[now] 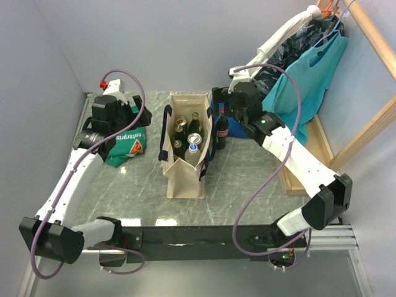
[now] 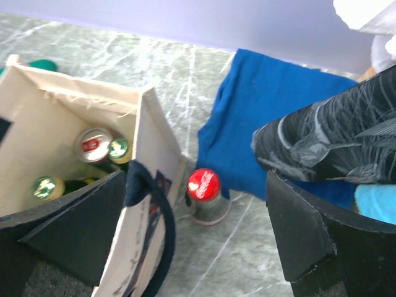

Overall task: Take the beverage out of the canvas bag
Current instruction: Place the drink at the center of the board, then adjust the drink in the canvas bag.

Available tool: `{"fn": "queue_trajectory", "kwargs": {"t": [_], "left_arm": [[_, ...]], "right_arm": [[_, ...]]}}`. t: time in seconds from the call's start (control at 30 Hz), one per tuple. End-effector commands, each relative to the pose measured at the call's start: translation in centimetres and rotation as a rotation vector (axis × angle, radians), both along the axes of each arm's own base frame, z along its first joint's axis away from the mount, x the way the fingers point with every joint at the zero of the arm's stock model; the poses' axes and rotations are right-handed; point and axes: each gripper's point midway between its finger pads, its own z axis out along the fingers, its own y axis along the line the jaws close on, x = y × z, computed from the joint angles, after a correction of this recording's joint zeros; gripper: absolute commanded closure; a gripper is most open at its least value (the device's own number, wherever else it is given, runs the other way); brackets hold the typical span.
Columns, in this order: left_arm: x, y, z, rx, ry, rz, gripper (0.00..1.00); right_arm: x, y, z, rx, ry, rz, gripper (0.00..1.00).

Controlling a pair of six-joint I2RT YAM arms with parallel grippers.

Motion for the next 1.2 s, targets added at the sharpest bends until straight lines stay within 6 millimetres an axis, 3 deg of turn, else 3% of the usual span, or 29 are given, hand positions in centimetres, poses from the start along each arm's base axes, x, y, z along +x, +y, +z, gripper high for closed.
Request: {"fn": "queue_trajectory", "kwargs": {"t": [0.0, 0.13, 0.27, 0.43, 0.63, 0.87, 1.0, 1.17], "left_arm": [[0.1, 0.1, 1.6, -0.023, -0.058, 0.005, 0.04], [0.0, -0.1, 1.6, -0.031, -0.058, -0.005, 0.04], [0.0, -0.1, 1.6, -0.038, -0.055, 0.001, 0.04], [-0.8, -2.6, 2.3, -0.058, -0.069, -0.160, 0.04], [-2.7, -5.5, 2.2, -0.067, -0.038, -0.390, 0.04], [-5.8, -7.2, 0.9, -0.061, -0.022, -0.585, 0.04], [-5.7, -7.2, 0.4, -0.066, -0.001, -0.583, 0.03], [-5.0, -7.4, -0.5, -0.072, 0.035, -0.575, 0.01]], "right_arm": [[-1.8, 0.7, 5.8, 0.137, -0.077, 0.051, 0.00], [-2.7, 2.3, 7.9, 0.225, -0.048, 0.122, 0.00], [-4.6, 6.1, 8.3, 0.265, 0.034, 0.348, 0.00], [-9.1, 10.2, 8.4, 0.318, 0.104, 0.688, 0.00], [-10.8, 11.2, 7.6, 0.308, 0.143, 0.742, 0.00], [-13.0, 12.7, 6.0, 0.218, 0.186, 0.778, 0.00], [-13.2, 13.1, 5.0, 0.186, 0.205, 0.765, 0.00], [-12.8, 12.8, 5.1, 0.194, 0.180, 0.715, 0.00]]}}
